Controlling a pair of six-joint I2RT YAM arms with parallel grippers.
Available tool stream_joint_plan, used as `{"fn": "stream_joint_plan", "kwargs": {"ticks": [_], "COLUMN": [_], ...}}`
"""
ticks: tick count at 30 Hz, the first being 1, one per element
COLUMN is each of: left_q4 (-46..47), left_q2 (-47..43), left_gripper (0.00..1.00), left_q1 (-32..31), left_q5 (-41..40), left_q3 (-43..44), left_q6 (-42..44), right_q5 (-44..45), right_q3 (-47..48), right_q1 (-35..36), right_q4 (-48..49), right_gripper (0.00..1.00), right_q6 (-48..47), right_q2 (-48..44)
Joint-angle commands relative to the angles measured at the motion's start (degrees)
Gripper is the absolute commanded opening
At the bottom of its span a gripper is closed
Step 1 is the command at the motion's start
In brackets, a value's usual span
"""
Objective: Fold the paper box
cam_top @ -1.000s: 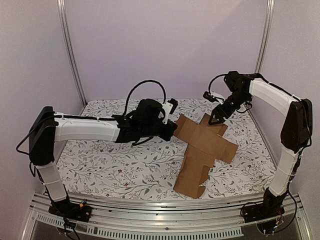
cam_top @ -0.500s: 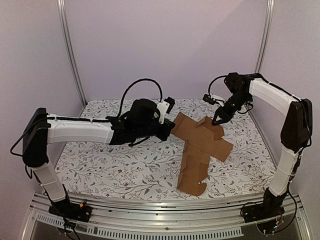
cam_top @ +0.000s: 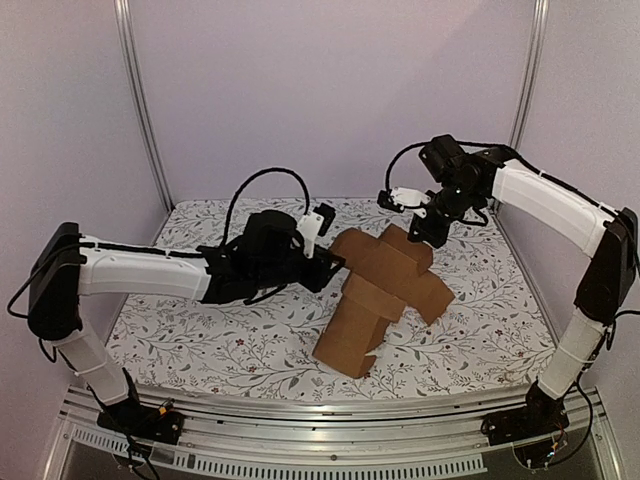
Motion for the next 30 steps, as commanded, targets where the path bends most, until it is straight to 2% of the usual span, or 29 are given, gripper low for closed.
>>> {"fn": "stream_joint_plan", "kwargs": {"ticks": [1, 7, 11, 16, 23, 30], "left_q4": [3.0, 3.7, 3.88, 10.44, 13.49, 19.65], "left_q2": [-10.69, -22.76, -23.73, -13.49, 5.35, 13.59], "left_gripper": [0.37, 0.4, 0.41, 0.42, 0.41, 0.41], "left_q1": [-0.68, -0.07, 2.28, 4.68, 4.84, 4.77], "left_q5": [0.54, -4.25, -6.18, -1.74, 4.46, 14.29], "left_q3": [-9.22, -24.1, -28.37, -26.97, -13.38, -8.06], "left_q6": [-1.9, -4.33, -7.49, -8.06, -5.12, -4.79], "right_q5": [17.0, 30.34, 36.47, 39.16, 40.91, 40.8], "right_q3": [-1.33, -3.76, -7.57, -11.08, -16.47, -18.74], "right_q1": [5.56, 10.79, 14.29, 17.05, 18.72, 18.74], "right_q4": [6.52, 15.73, 23.33, 28.06, 32.85, 33.13], "right_gripper": [0.0, 0.0, 0.0, 0.0, 0.0, 0.0], "right_q6": [-7.08, -17.26, -22.29, -23.33, -22.89, -20.7], "right_q2": [-1.95, -1.15, 0.1, 2.6, 2.58, 2.16]}}
